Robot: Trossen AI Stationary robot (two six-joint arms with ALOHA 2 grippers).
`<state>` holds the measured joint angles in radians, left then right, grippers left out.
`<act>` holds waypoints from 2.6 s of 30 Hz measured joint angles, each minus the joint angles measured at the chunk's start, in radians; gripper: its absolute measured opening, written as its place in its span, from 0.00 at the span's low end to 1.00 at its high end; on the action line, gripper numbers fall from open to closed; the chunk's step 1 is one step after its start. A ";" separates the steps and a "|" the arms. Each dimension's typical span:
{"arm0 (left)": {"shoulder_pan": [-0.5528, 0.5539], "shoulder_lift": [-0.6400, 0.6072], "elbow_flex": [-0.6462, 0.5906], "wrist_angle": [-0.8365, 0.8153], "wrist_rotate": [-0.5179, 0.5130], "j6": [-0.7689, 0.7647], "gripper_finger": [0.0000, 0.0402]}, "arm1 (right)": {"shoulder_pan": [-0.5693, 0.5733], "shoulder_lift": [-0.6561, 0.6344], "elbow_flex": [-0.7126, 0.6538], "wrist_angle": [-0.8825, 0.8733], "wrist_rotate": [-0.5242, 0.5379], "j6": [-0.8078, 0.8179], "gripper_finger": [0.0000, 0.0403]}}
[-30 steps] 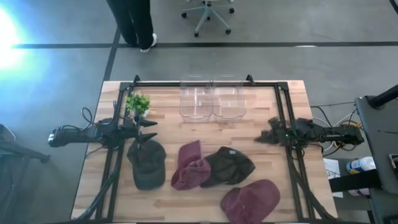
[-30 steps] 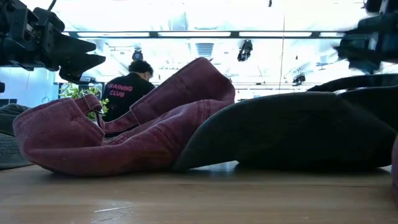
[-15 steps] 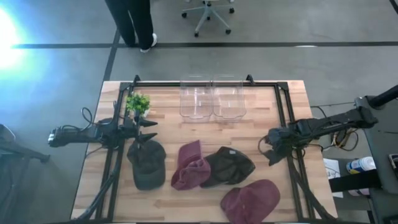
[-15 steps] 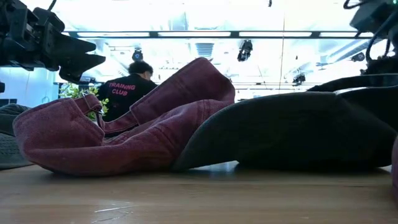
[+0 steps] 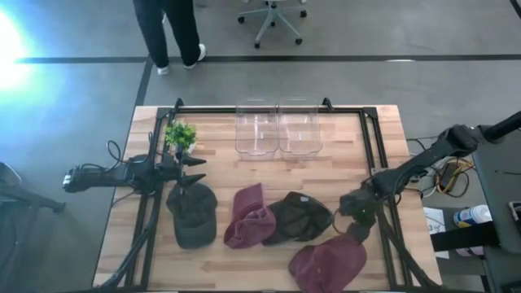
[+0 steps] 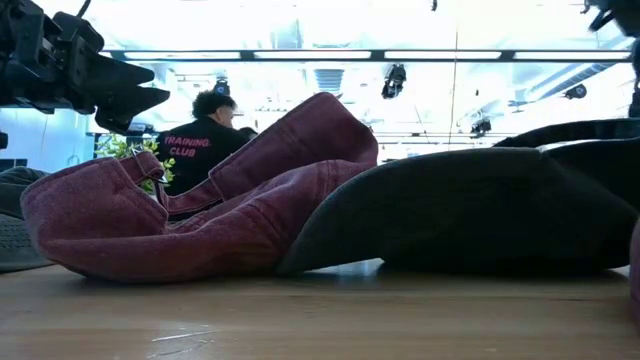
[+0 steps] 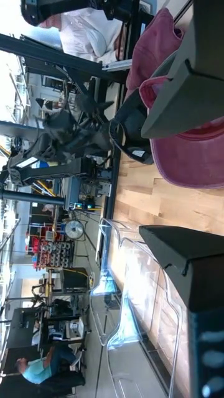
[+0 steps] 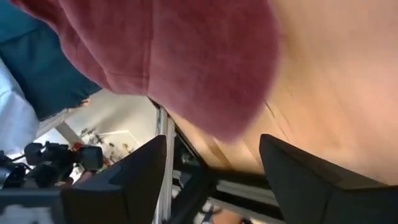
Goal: Pick & Place hat
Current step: Put the bottom red cap into the left transparent bin
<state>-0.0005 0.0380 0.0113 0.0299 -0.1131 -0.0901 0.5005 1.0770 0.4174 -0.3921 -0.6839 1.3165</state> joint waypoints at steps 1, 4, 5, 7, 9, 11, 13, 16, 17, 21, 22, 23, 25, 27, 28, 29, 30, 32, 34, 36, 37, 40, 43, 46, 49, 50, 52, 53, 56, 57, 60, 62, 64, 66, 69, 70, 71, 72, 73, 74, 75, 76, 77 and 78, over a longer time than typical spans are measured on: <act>0.000 0.000 0.000 0.000 0.000 0.000 0.58 | 0.016 0.016 -0.007 0.037 0.018 0.015 0.64; 0.000 0.000 0.000 0.000 0.000 0.000 0.58 | 0.051 0.062 -0.024 0.057 0.079 0.031 0.64; 0.000 0.000 0.000 0.000 0.000 0.000 0.58 | 0.059 0.071 -0.027 0.059 0.098 0.032 0.64; 0.000 0.000 0.000 0.000 0.000 0.000 0.58 | 0.067 0.078 -0.032 0.076 0.129 0.031 0.64; 0.000 0.000 0.000 0.000 0.000 0.000 0.58 | 0.069 0.079 -0.049 0.123 0.134 0.030 0.64; 0.000 0.000 0.000 0.000 0.000 0.000 0.58 | 0.069 0.077 -0.081 0.208 0.130 0.042 0.64; 0.000 0.000 0.000 0.000 0.000 0.000 0.58 | 0.070 0.076 -0.121 0.342 0.099 0.076 0.64; 0.000 0.000 0.000 0.000 0.000 0.000 0.58 | 0.075 0.089 -0.187 0.560 0.062 0.158 0.64; 0.000 0.000 0.000 0.000 0.000 0.000 0.58 | 0.078 0.095 -0.207 0.626 0.061 0.182 0.64; 0.000 0.000 0.000 0.000 0.000 0.000 0.58 | 0.083 0.130 -0.257 0.803 0.061 0.244 0.64; 0.000 0.000 0.000 0.000 0.000 0.000 0.58 | 0.083 0.141 -0.260 0.824 0.062 0.243 0.64; 0.000 0.000 0.000 0.000 0.000 0.000 0.58 | 0.083 0.154 -0.259 0.842 0.063 0.235 0.64; 0.000 0.000 0.000 0.000 0.000 0.000 0.58 | 0.085 0.181 -0.251 0.847 0.072 0.203 0.64; 0.000 0.000 0.000 0.000 0.000 0.000 0.58 | 0.084 0.225 -0.234 0.845 0.090 0.150 0.64; 0.000 0.000 0.000 0.000 0.000 0.000 0.58 | 0.084 0.251 -0.226 0.844 0.102 0.133 0.64; 0.000 0.000 0.000 0.000 0.000 0.000 0.58 | 0.085 0.278 -0.214 0.842 0.105 0.125 0.64; 0.000 0.000 0.000 0.000 0.000 0.000 0.58 | 0.085 0.307 -0.203 0.841 0.105 0.116 0.64; 0.000 0.000 0.000 0.000 0.000 0.000 0.58 | 0.085 0.359 -0.175 0.837 0.101 0.112 0.64; 0.000 0.000 0.000 0.000 0.000 0.000 0.58 | 0.084 0.393 -0.152 0.837 0.085 0.106 0.63; 0.000 0.000 0.000 0.000 0.000 0.000 0.58 | 0.084 0.408 -0.135 0.832 0.053 0.073 0.61; 0.000 0.000 0.000 0.000 0.000 0.000 0.58 | 0.084 0.408 -0.130 0.830 0.038 0.055 0.60; 0.000 0.000 0.000 0.000 0.000 0.000 0.58 | 0.084 0.398 -0.119 0.830 0.015 0.023 0.54; 0.000 0.000 0.000 0.000 0.000 0.000 0.58 | 0.084 0.392 -0.112 0.846 0.025 0.021 0.44; 0.000 0.000 0.000 0.000 0.000 0.000 0.58 | 0.084 0.394 -0.097 0.863 0.044 0.011 0.31; 0.000 0.000 0.000 0.000 0.000 0.000 0.58 | 0.083 0.400 -0.073 0.866 0.040 0.010 0.16; 0.000 0.000 0.000 0.000 0.000 0.000 0.58 | 0.083 0.398 -0.064 0.868 0.037 0.008 0.11; 0.000 0.000 0.000 0.000 0.000 0.000 0.58 | 0.083 0.395 -0.044 0.870 0.032 0.007 0.05; 0.000 0.000 0.000 0.000 0.000 0.000 0.58 | 0.083 0.390 -0.036 0.866 0.032 0.013 0.04; 0.000 0.000 0.000 0.000 0.000 0.000 0.58 | 0.084 0.361 -0.015 0.845 0.027 0.049 0.03; 0.000 0.000 0.000 0.000 0.000 0.000 0.58 | 0.084 0.341 -0.011 0.844 0.026 0.065 0.03; 0.000 0.000 0.000 0.000 0.000 0.000 0.58 | 0.084 0.260 -0.006 0.840 0.037 0.125 0.03; 0.000 0.000 0.000 0.000 0.000 0.000 0.58 | 0.082 0.191 -0.006 0.832 0.058 0.169 0.03; 0.000 0.000 0.000 0.000 0.000 0.000 0.58 | 0.076 0.112 -0.008 0.832 0.101 0.217 0.03; 0.000 0.000 0.000 0.000 0.000 0.000 0.58 | 0.069 0.027 -0.009 0.831 0.179 0.249 0.03; 0.000 0.000 0.000 0.000 0.000 0.000 0.58 | 0.057 -0.100 -0.009 0.820 0.355 0.235 0.03; 0.000 0.000 0.000 0.000 0.000 0.000 0.58 | 0.052 -0.141 -0.009 0.797 0.424 0.214 0.03; 0.000 0.000 0.000 0.000 0.000 0.000 0.58 | 0.048 -0.177 -0.008 0.766 0.488 0.191 0.03; 0.000 0.000 0.000 0.000 0.000 0.000 0.58 | 0.044 -0.208 -0.006 0.731 0.534 0.169 0.03; 0.000 0.000 0.000 0.000 0.000 0.000 0.58 | 0.041 -0.236 -0.006 0.694 0.572 0.150 0.03; 0.000 0.000 0.000 0.000 0.000 0.000 0.58 | 0.039 -0.259 -0.006 0.659 0.605 0.133 0.03; 0.000 0.000 0.000 0.000 0.000 0.000 0.58 | 0.039 -0.279 -0.005 0.637 0.630 0.119 0.03; 0.000 0.000 0.000 0.000 0.000 0.000 0.58 | 0.039 -0.297 -0.004 0.625 0.651 0.107 0.03; 0.000 0.000 0.000 0.000 0.000 0.000 0.58 | 0.039 -0.311 -0.004 0.624 0.671 0.097 0.03; 0.000 0.000 0.000 0.000 0.000 0.000 0.58 | 0.039 -0.321 -0.004 0.627 0.688 0.089 0.03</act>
<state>-0.0006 0.0383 0.0113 0.0296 -0.1133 -0.0898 0.5396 0.7559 0.4133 0.2352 0.0043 1.4058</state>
